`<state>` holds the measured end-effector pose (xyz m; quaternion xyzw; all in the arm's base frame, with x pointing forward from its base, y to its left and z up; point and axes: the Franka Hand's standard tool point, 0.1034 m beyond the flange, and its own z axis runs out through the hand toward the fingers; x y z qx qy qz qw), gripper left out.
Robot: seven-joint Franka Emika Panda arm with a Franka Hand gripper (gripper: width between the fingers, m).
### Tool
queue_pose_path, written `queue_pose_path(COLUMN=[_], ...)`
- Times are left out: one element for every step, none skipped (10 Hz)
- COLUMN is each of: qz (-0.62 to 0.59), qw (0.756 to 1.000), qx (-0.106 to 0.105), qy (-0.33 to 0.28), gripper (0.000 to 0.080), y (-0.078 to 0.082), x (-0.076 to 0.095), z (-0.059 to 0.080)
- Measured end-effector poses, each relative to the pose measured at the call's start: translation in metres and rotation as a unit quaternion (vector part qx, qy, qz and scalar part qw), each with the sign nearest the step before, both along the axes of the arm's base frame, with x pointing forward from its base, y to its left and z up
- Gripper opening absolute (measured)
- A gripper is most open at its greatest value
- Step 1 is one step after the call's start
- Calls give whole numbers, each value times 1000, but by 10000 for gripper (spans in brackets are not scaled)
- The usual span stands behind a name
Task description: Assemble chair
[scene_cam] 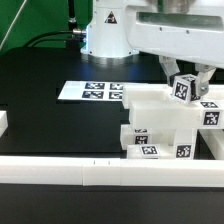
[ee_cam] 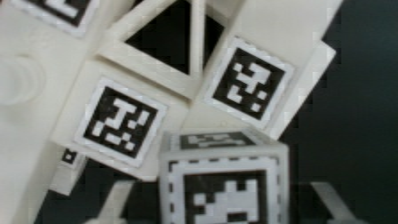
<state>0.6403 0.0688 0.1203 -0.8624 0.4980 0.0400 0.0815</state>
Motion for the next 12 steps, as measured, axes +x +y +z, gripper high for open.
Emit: queue_pose_path(qz=[-32,-47,-62,-85,-74,-50,-31,-6,45,65,121,203], qw=[999,999,998,996,997,999,1000,1000,999,998,992,978], qx=[4,4,5,6,6,4,4,3,2,1,-2,-13], qy=[-2,-5,-2,2,0,-1,-2,-7,-17,-20,-30,-43], gripper=[284,284,284,284,284,536,536,613,642,642,648,649], y=[-1,-2,-2,-1,-1,-1,0,0,0,0,0,3], x=[2,4,4,4,4,4,5,5,5,5,5,5], z=[0,0,0,0,0,0,2,2,2,2,2,2])
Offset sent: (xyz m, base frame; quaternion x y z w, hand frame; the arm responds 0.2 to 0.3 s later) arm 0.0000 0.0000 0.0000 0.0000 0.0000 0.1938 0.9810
